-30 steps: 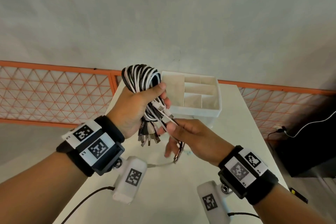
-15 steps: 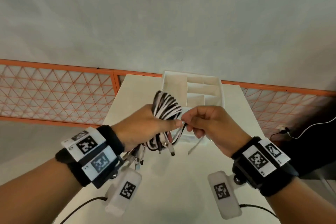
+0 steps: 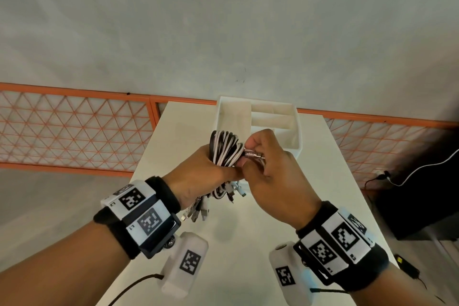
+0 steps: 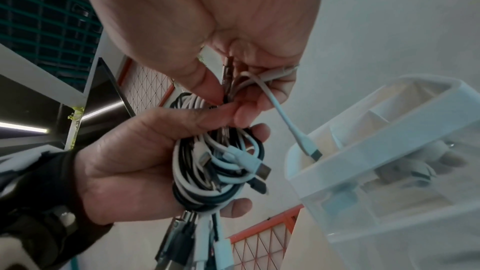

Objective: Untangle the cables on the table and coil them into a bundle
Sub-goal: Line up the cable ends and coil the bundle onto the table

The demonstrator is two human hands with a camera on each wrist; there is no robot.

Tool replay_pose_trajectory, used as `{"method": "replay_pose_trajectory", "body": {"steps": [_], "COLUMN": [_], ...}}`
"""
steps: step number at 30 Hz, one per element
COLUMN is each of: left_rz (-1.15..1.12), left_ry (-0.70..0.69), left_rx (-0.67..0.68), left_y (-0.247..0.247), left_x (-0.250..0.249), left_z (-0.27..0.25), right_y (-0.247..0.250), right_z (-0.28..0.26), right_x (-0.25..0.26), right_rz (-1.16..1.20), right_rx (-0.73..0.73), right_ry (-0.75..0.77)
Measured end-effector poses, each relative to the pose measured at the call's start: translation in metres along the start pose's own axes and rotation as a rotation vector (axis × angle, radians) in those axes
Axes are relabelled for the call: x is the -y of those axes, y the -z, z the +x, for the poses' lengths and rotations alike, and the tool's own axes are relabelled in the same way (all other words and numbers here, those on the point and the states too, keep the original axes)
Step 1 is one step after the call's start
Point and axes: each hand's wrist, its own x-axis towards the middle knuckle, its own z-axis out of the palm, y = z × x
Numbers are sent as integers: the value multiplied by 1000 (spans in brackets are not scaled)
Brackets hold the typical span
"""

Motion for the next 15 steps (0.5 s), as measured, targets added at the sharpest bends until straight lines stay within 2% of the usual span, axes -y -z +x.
{"method": "replay_pose_trajectory", "body": {"steps": [7, 9, 12, 15], "left_rz": [-17, -92, -332, -411], "left_ry": [-84, -103, -75, -53], "left_rx": [19, -57, -202, -188], "left_y": [12, 14, 15, 13], "left_x": [1, 1, 0, 1], "left_z": [2, 3, 3, 2], "right_y": [6, 10, 17, 17], "right_z": [-1, 1, 4, 6], "right_x": [-1, -4, -11, -16], "right_rz": [152, 211, 328, 341], "right_rx": [34, 51, -15, -94], "right_ry": [33, 1, -105, -80]}}
